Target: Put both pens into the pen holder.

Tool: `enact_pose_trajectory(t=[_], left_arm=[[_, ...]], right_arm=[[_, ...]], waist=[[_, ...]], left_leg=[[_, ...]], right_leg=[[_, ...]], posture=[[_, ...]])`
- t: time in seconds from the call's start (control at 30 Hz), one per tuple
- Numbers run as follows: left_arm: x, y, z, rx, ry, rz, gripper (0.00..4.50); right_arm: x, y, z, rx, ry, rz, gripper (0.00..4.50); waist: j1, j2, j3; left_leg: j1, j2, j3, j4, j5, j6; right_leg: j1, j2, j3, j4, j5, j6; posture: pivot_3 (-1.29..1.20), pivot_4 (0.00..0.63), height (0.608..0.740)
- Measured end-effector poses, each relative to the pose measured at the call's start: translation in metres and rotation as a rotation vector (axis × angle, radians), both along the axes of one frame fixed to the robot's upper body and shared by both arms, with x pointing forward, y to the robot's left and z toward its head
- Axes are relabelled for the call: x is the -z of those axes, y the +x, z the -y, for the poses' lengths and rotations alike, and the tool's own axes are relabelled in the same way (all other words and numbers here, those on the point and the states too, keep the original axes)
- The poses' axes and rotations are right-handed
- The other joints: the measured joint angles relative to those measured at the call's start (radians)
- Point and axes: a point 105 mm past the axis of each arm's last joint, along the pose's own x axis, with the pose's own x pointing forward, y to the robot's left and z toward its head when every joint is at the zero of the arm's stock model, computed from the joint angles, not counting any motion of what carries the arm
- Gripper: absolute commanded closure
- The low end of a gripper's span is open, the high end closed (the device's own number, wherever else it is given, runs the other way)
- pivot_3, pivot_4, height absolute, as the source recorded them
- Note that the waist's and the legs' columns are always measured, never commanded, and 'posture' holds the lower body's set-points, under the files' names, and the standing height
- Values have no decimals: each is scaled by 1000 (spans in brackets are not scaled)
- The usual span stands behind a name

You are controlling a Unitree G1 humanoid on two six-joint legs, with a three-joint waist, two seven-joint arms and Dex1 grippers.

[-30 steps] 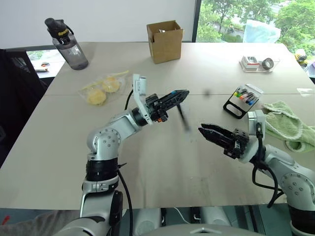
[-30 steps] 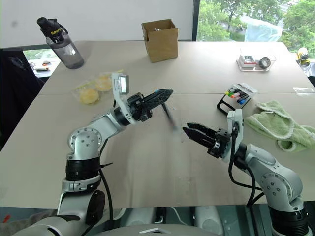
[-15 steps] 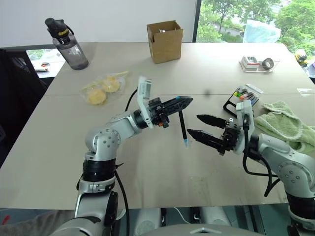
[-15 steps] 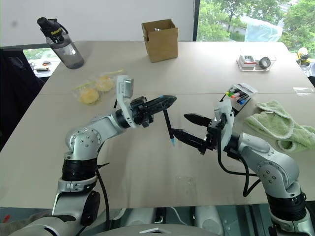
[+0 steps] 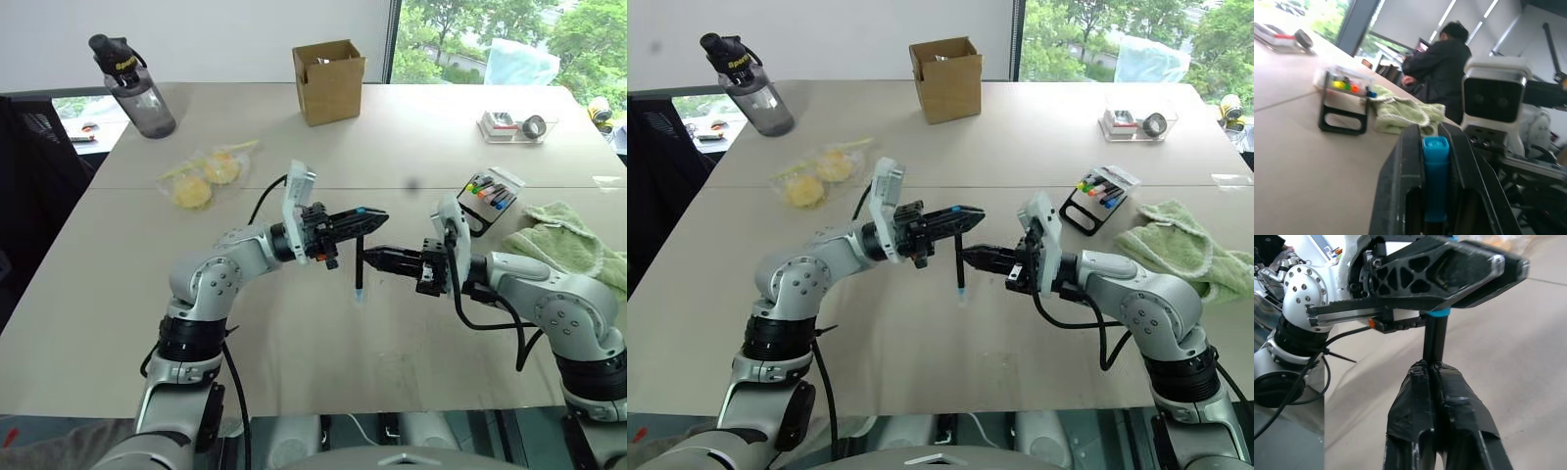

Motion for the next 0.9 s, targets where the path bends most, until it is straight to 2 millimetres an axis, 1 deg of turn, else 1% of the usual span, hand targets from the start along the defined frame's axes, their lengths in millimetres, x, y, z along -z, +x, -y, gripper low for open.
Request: enact_pose_trajectory(t=[0.2, 0.27, 0.33, 0.4, 0.43, 0.53, 0.57, 0.63, 0.73, 0.77, 0.87, 0.9], left_arm=[[0, 0, 1, -1, -8, -1, 4500], [-1, 0, 1, -5, -9, 0, 4500], [-1, 1, 1, -9, -10, 1, 4500], [-1, 1, 1, -7, -12, 1, 4500], [-1, 0, 4, 3, -19, -1, 4500], [0, -2, 7, 18, -19, -2, 4500], [-1, -3, 8, 20, -19, 1, 4500], [-3, -5, 8, 26, -21, 11, 4500], [-6, -8, 10, 39, -23, 33, 4500], [-6, -8, 10, 39, -23, 33, 4500], [-5, -9, 9, 39, -24, 27, 4500], [-4, -9, 9, 41, -25, 25, 4012]], right_arm=[[0, 0, -1, 7, 11, -15, 4450], [0, 1, -1, 9, 14, -15, 3897], [0, 0, -3, 3, 18, -15, 3249], [1, -1, -5, -9, 16, -18, 2188], [2, -3, -8, -24, 18, -22, 1762], [2, -6, -14, -41, 33, -32, 1762], [2, -5, -15, -33, 36, -35, 2016], [1, -3, -16, -25, 49, -42, 2727], [1, 2, -13, 1, 55, -49, 4137], [1, 2, -13, 0, 55, -49, 4442], [1, 1, -13, -2, 50, -55, 4438], [2, 1, -13, -4, 47, -56, 4438]], waist=[[0, 0, 0], [0, 0, 0], [0, 0, 0], [0, 0, 0], [0, 0, 0], [0, 0, 0], [0, 0, 0], [-1, 0, 0], [-1, 0, 0], [-1, 0, 0], [-1, 0, 0], [-1, 0, 0]], left_leg=[[0, 0, 0, 0, 0, 0], [0, 0, 0, 0, 0, 0], [0, 0, 0, 0, 0, 0], [0, 0, 0, 0, 0, 0], [0, 0, 0, 0, 0, 0], [0, 0, 0, 0, 0, 0], [0, 0, 0, 0, 0, 0], [0, 0, 0, 0, 0, 0], [0, 0, 0, 0, 0, 0], [0, 0, 0, 0, 0, 0], [0, 0, 0, 0, 0, 0], [0, 0, 0, 0, 0, 1]], right_leg=[[0, 0, 0, 0, 0, 0], [0, 0, 0, 0, 0, 0], [0, 0, 0, 0, 0, 0], [0, 0, 0, 0, 0, 0], [0, 0, 0, 0, 0, 0], [0, -1, 0, 0, 0, 0], [0, -1, 0, 0, 0, 0], [0, -1, 0, 0, 0, 0], [0, -1, 0, 0, 0, 0], [0, -1, 0, 0, 0, 0], [0, -1, 0, 0, 0, 0], [0, -1, 0, 0, 0, 0]], posture=[[0, 150, 736], [0, 150, 736], [0, 150, 736], [0, 150, 736], [0, 150, 736], [0, 150, 736], [0, 150, 736], [0, 150, 736], [0, 150, 736], [0, 150, 736], [0, 150, 736], [0, 150, 736]])
